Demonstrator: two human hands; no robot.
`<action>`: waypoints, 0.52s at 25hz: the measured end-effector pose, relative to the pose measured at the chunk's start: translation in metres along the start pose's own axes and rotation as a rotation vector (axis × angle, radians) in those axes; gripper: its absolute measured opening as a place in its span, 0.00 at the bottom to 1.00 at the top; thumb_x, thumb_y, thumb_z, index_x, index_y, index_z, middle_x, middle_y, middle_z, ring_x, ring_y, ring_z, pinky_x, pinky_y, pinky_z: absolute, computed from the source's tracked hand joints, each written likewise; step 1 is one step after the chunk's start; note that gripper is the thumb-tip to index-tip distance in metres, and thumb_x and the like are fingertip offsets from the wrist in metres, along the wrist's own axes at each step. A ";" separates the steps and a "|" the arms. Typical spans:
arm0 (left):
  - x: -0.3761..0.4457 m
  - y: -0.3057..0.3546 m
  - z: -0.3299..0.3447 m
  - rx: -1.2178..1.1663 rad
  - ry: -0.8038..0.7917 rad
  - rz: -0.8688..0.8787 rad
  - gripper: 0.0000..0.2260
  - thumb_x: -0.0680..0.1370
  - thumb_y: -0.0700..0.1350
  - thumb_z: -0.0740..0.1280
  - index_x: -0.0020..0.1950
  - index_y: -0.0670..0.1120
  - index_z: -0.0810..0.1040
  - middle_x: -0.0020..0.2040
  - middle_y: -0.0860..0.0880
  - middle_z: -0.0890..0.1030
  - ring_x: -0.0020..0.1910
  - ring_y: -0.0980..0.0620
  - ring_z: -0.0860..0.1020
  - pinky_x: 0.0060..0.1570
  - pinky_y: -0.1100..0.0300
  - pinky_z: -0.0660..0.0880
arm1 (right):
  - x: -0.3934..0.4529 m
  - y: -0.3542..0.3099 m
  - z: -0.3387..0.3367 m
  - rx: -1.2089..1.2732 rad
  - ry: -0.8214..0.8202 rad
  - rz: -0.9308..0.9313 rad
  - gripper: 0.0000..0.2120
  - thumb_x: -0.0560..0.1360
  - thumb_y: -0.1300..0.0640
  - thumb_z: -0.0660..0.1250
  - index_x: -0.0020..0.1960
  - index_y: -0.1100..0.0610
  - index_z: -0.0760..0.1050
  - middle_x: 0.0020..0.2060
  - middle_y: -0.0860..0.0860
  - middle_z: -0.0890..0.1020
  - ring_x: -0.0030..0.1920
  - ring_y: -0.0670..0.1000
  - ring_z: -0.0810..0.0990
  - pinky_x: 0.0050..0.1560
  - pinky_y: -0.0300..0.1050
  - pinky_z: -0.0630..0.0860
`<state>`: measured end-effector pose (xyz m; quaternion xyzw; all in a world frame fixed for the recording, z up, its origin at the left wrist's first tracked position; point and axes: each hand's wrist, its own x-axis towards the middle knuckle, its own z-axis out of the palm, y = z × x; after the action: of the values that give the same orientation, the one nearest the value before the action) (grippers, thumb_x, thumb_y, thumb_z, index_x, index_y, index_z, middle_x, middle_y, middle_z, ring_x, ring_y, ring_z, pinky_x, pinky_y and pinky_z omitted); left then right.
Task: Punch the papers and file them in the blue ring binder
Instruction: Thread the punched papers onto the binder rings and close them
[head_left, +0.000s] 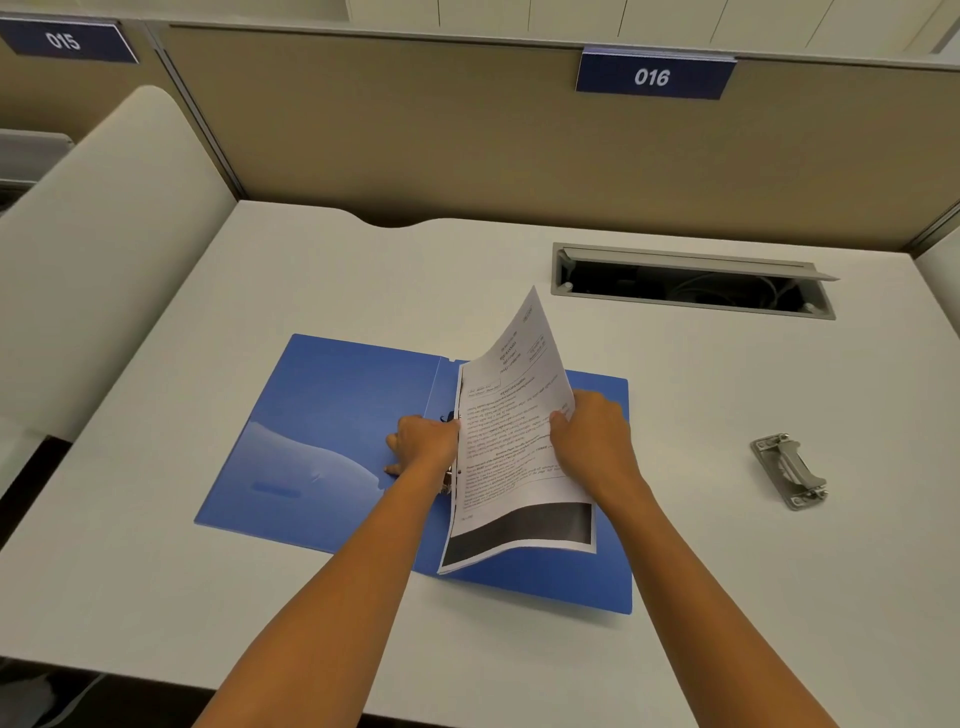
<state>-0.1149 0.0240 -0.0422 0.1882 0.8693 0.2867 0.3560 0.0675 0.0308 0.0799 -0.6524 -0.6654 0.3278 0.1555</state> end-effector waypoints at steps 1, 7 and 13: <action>0.001 -0.001 0.001 0.002 0.005 -0.002 0.20 0.71 0.58 0.71 0.51 0.43 0.79 0.52 0.46 0.79 0.61 0.45 0.70 0.63 0.36 0.67 | 0.001 0.002 0.000 0.003 -0.001 0.005 0.13 0.80 0.55 0.60 0.61 0.58 0.75 0.55 0.54 0.80 0.37 0.48 0.75 0.30 0.32 0.68; 0.000 0.003 0.003 0.017 0.039 -0.011 0.20 0.71 0.58 0.72 0.52 0.44 0.79 0.53 0.46 0.78 0.62 0.45 0.70 0.65 0.35 0.64 | 0.005 0.015 0.003 0.004 -0.015 0.056 0.13 0.80 0.54 0.60 0.61 0.58 0.75 0.54 0.54 0.80 0.36 0.48 0.75 0.29 0.32 0.67; -0.022 0.012 0.002 0.107 0.063 0.020 0.21 0.76 0.52 0.70 0.64 0.44 0.71 0.66 0.45 0.71 0.69 0.45 0.65 0.71 0.35 0.53 | 0.007 0.027 0.000 0.025 -0.029 0.050 0.13 0.80 0.53 0.61 0.61 0.58 0.75 0.55 0.54 0.80 0.38 0.49 0.75 0.31 0.33 0.67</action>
<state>-0.0967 0.0220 -0.0250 0.2064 0.8924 0.2490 0.3148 0.0872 0.0357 0.0615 -0.6618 -0.6470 0.3495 0.1459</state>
